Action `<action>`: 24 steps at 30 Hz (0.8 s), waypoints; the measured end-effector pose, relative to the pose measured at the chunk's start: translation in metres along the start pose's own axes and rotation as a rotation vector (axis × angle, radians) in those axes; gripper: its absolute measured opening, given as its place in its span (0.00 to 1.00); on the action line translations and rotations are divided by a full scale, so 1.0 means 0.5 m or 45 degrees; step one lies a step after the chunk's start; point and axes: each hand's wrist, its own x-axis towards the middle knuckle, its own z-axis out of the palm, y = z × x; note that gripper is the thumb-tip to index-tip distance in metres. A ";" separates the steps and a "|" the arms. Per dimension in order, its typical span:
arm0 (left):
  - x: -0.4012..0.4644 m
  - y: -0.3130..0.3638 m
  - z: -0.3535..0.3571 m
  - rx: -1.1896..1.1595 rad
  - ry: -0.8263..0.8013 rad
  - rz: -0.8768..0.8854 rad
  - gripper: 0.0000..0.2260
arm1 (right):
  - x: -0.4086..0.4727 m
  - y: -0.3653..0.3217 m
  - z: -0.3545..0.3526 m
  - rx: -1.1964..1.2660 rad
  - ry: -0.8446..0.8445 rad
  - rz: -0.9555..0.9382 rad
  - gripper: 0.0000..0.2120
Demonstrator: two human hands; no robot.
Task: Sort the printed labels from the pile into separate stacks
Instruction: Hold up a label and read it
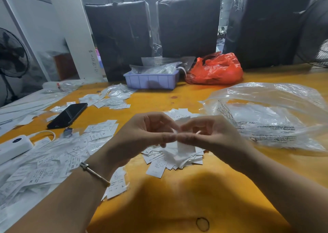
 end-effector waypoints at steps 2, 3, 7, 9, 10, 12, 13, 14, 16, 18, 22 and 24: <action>0.000 0.002 0.003 0.018 -0.005 0.016 0.09 | 0.000 0.004 0.004 0.096 -0.091 0.033 0.14; 0.000 0.003 0.003 0.039 0.014 0.015 0.10 | 0.001 0.006 0.005 0.157 -0.097 0.048 0.13; 0.002 0.003 0.000 0.043 0.132 -0.072 0.18 | 0.003 0.010 0.002 0.336 0.003 0.034 0.10; 0.003 0.002 0.000 0.014 0.134 -0.103 0.16 | 0.005 0.010 0.002 0.355 0.051 0.024 0.09; 0.003 0.002 0.000 -0.006 0.125 -0.095 0.14 | 0.005 0.010 0.003 0.340 0.063 0.025 0.10; 0.002 0.002 0.001 -0.012 0.135 -0.036 0.09 | 0.004 0.009 0.002 0.308 0.074 0.027 0.11; 0.001 0.002 0.000 0.015 0.164 0.003 0.08 | 0.002 0.008 0.001 0.305 0.081 0.017 0.10; 0.001 0.001 0.000 0.055 0.204 0.037 0.08 | 0.002 0.007 -0.002 0.313 0.099 0.000 0.09; 0.000 -0.002 0.001 0.120 0.277 0.083 0.09 | 0.001 0.006 -0.010 0.346 0.168 -0.030 0.07; 0.001 -0.005 0.001 0.138 0.307 0.102 0.10 | 0.004 0.006 -0.015 0.368 0.248 -0.043 0.15; 0.002 -0.008 0.000 0.171 0.314 0.105 0.12 | 0.008 0.007 -0.015 0.454 0.267 -0.059 0.33; 0.002 -0.008 -0.001 0.171 0.306 0.099 0.12 | 0.008 0.009 -0.017 0.442 0.290 -0.055 0.35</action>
